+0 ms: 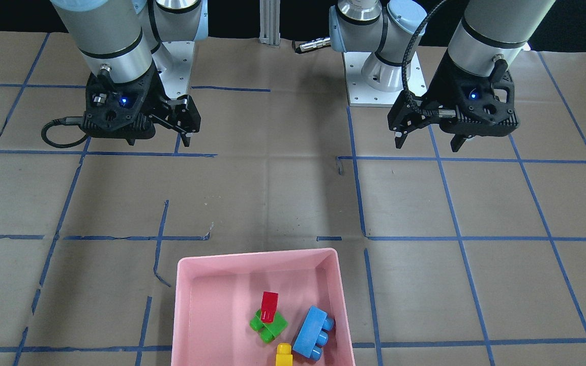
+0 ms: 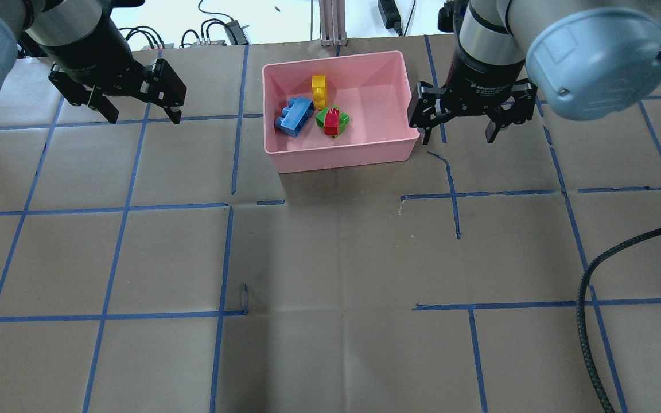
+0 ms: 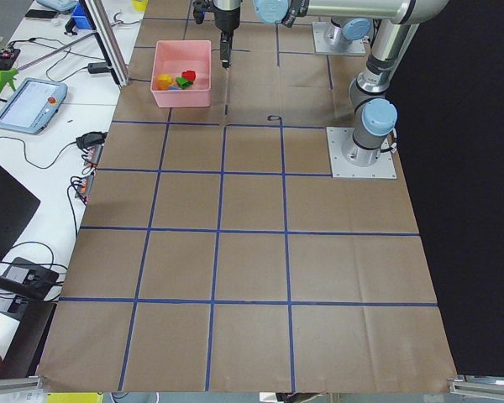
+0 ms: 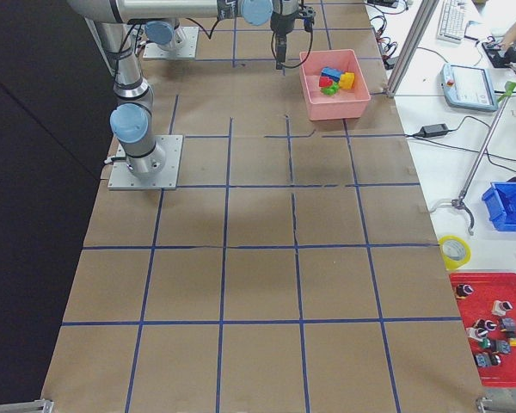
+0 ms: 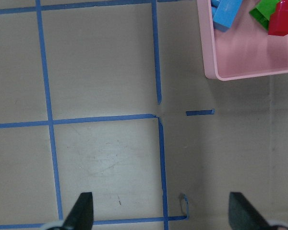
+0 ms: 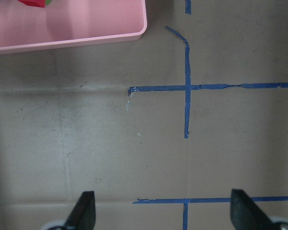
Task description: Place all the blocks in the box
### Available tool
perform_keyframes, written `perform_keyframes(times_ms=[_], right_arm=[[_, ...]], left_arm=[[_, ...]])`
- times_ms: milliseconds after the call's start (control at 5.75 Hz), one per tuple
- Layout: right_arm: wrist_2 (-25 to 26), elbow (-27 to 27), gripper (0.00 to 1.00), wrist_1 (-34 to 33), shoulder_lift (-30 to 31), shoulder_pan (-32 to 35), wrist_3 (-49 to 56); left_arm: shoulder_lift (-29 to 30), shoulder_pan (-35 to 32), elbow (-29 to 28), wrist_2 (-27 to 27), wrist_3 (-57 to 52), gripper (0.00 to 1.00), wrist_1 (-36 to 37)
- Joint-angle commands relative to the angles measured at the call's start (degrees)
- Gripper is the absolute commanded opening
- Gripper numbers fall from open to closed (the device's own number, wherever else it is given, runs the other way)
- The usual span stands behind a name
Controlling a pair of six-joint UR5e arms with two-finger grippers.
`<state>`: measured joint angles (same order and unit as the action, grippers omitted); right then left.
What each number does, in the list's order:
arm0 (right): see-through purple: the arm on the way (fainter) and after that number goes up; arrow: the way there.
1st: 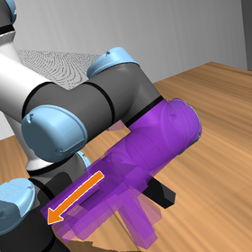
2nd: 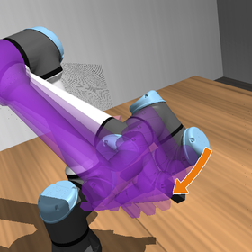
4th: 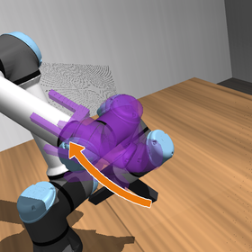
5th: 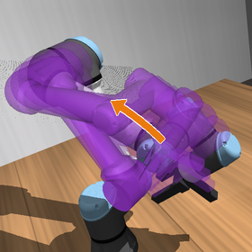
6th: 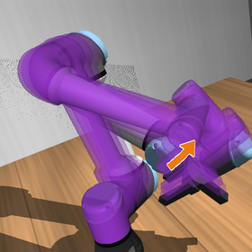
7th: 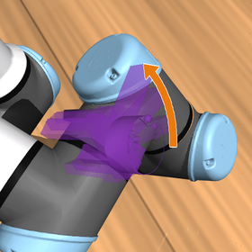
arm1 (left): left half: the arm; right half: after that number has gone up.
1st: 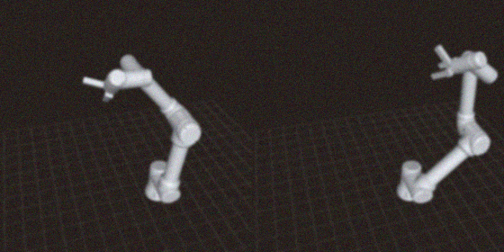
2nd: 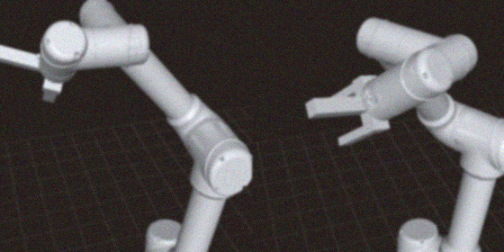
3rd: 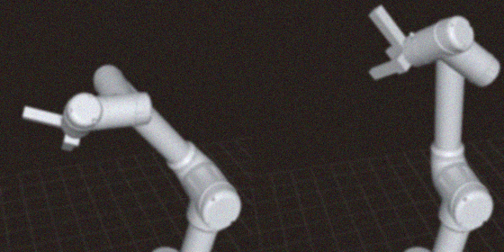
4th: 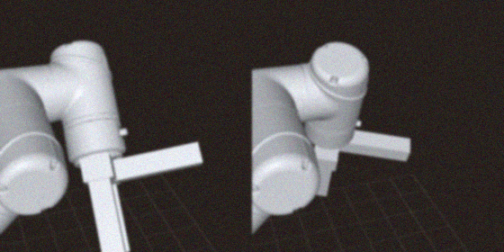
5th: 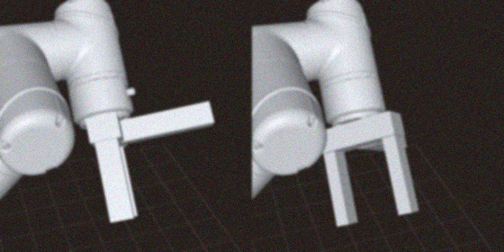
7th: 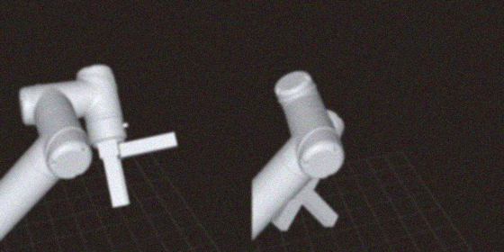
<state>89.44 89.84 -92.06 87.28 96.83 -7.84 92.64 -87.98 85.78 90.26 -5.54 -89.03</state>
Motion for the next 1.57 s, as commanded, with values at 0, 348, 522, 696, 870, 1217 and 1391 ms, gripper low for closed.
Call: perform_keyframes(times_ms=[0, 348, 522, 696, 870, 1217, 1391], right_arm=[[0.1, 4.9, 1.00, -1.1, 3.3, -0.3, 0.0], [0.2, 5.2, 1.00, -0.8, 4.2, -1.2, 0.2], [0.2, 5.3, 1.00, -0.8, 4.3, -1.2, 0.2], [0.2, 5.3, 1.00, -0.8, 4.3, -1.2, 0.2], [0.1, 5.3, 1.00, -0.8, 4.3, -1.1, 0.1], [0.0, 5.4, 1.00, -0.4, 4.5, -0.5, 0.0], [0.0, 5.4, 1.00, -0.8, 4.4, -0.6, 0.0]], left_arm=[[0.0, 0.0, 0.1, 0.0, 0.0, 1.00, 0.0], [-0.1, 0.0, 0.2, 0.0, -0.2, 1.00, 0.0], [0.0, 0.0, 0.2, 0.0, -0.2, 1.00, 0.0], [-0.1, 0.0, 0.2, 0.0, -0.2, 1.00, 0.0], [-0.1, 0.0, 0.2, 0.0, -0.3, 1.00, 0.0], [-0.1, 0.0, 0.2, 0.0, -0.3, 1.00, 0.0], [-0.1, 0.0, 0.3, 0.0, -0.3, 1.00, 0.0]])
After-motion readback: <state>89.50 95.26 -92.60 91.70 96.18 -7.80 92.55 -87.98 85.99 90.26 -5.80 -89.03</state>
